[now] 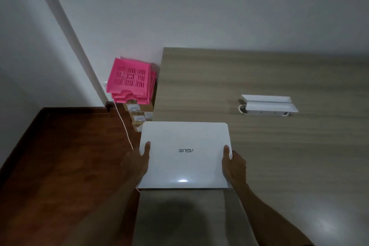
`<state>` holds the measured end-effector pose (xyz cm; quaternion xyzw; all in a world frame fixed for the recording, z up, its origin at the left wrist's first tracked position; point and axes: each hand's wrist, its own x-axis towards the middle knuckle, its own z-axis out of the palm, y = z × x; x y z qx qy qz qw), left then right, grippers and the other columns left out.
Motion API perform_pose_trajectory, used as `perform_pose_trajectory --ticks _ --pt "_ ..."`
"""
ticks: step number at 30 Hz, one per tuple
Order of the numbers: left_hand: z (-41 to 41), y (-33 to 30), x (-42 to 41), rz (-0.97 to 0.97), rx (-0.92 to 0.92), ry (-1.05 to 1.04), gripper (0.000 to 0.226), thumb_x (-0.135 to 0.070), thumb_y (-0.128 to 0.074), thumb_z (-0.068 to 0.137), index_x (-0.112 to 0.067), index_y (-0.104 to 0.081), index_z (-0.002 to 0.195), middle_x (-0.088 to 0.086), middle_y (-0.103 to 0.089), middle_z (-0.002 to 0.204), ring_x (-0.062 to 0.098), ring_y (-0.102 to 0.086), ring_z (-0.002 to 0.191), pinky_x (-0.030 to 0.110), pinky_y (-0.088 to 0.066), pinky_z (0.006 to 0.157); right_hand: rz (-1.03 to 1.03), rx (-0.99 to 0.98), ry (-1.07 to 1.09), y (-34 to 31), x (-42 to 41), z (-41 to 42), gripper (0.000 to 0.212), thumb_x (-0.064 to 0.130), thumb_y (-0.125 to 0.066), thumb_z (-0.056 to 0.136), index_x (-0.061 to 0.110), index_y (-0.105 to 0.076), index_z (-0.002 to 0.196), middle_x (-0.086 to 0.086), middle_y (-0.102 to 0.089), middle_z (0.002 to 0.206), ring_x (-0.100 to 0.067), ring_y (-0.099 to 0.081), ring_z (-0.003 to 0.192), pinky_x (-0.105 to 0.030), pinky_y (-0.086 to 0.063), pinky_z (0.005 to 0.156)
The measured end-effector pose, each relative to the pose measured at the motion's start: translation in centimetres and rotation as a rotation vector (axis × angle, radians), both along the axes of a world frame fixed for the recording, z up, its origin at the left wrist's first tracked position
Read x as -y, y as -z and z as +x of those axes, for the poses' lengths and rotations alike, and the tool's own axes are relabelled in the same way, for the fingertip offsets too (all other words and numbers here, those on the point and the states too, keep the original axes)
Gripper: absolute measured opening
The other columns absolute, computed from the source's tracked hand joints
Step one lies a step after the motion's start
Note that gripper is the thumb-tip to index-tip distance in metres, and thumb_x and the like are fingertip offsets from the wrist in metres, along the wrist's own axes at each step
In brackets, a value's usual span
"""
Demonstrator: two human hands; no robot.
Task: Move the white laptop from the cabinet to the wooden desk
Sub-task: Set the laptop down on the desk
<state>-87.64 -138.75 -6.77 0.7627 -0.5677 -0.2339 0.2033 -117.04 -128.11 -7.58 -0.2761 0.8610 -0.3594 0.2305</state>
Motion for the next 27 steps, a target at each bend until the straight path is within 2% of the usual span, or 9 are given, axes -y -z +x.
perform_pose_trajectory --ticks 3,6,9,11,15,19,24,27 --pt "-0.9 1.6 2.1 0.053 0.015 0.025 0.084 -0.081 -0.019 0.083 -0.011 -0.064 0.096 0.016 -0.069 0.101 0.037 -0.063 0.1 0.051 -0.044 0.097 0.064 -0.027 -0.004 1.5 1.9 -1.0 0.064 0.065 -0.032 0.095 0.015 -0.071 0.1 -0.001 -0.068 0.089 -0.021 -0.063 0.082 -0.035 -0.052 0.081" --pt "-1.1 3.0 4.2 0.055 0.068 0.106 0.09 -0.083 -0.012 0.079 -0.009 -0.062 0.087 0.017 -0.068 0.09 0.038 -0.065 0.092 0.047 -0.047 0.088 0.119 -0.049 -0.001 3.0 3.5 -1.6 0.065 0.064 -0.032 0.096 0.013 -0.07 0.095 -0.005 -0.07 0.089 -0.024 -0.066 0.082 -0.035 -0.052 0.079" --pt "-1.1 3.8 6.1 0.172 0.102 0.195 0.089 -0.082 -0.018 0.081 -0.011 -0.058 0.116 0.02 -0.065 0.107 0.042 -0.062 0.099 0.05 -0.048 0.086 0.157 -0.05 0.001 3.8 4.5 -2.1 0.066 0.064 -0.032 0.096 0.01 -0.07 0.091 -0.005 -0.07 0.087 -0.027 -0.069 0.085 -0.035 -0.053 0.078" --pt "-1.2 4.5 6.7 0.214 0.133 0.214 0.087 -0.081 -0.019 0.081 -0.014 -0.057 0.12 0.019 -0.065 0.109 0.041 -0.061 0.1 0.05 -0.049 0.085 0.189 -0.064 -0.013 4.2 4.8 -2.5 0.069 0.064 -0.031 0.096 0.008 -0.07 0.094 -0.01 -0.073 0.094 -0.03 -0.069 0.089 -0.037 -0.054 0.082" --pt "-1.5 5.4 7.2 0.18 0.182 0.22 0.082 -0.078 -0.02 0.085 -0.012 -0.059 0.111 0.018 -0.067 0.1 0.039 -0.064 0.092 0.043 -0.046 0.077 0.285 -0.151 -0.042 4.3 5.6 -2.9 0.073 0.064 -0.03 0.096 0.004 -0.07 0.109 -0.02 -0.071 0.109 -0.039 -0.067 0.103 -0.042 -0.052 0.089" --pt "-1.7 6.4 7.2 0.102 0.249 0.265 0.07 -0.063 -0.025 0.092 -0.003 -0.06 0.094 0.02 -0.068 0.087 0.037 -0.064 0.086 0.044 -0.046 0.087 0.372 -0.185 -0.122 4.1 6.1 -3.1 0.079 0.067 -0.022 0.095 0.006 -0.07 0.111 -0.021 -0.071 0.11 -0.039 -0.067 0.103 -0.046 -0.054 0.092" --pt "-1.9 6.4 7.3 0.114 0.153 0.22 0.061 -0.058 -0.033 0.095 -0.003 -0.06 0.09 0.021 -0.068 0.091 0.04 -0.063 0.093 0.045 -0.044 0.091 0.471 -0.209 -0.222 3.5 7.0 -4.1 0.085 0.064 -0.015 0.097 0.002 -0.072 0.107 -0.022 -0.072 0.108 -0.038 -0.067 0.105 -0.043 -0.052 0.095" --pt "-1.4 6.0 7.4 0.167 0.109 0.22 0.068 -0.065 -0.031 0.093 -0.006 -0.06 0.108 0.019 -0.067 0.102 0.04 -0.063 0.098 0.044 -0.045 0.085 0.564 -0.207 -0.281 3.1 7.5 -4.4 0.085 0.06 -0.012 0.1 0.0 -0.071 0.111 -0.023 -0.069 0.114 -0.038 -0.063 0.112 -0.042 -0.047 0.099"
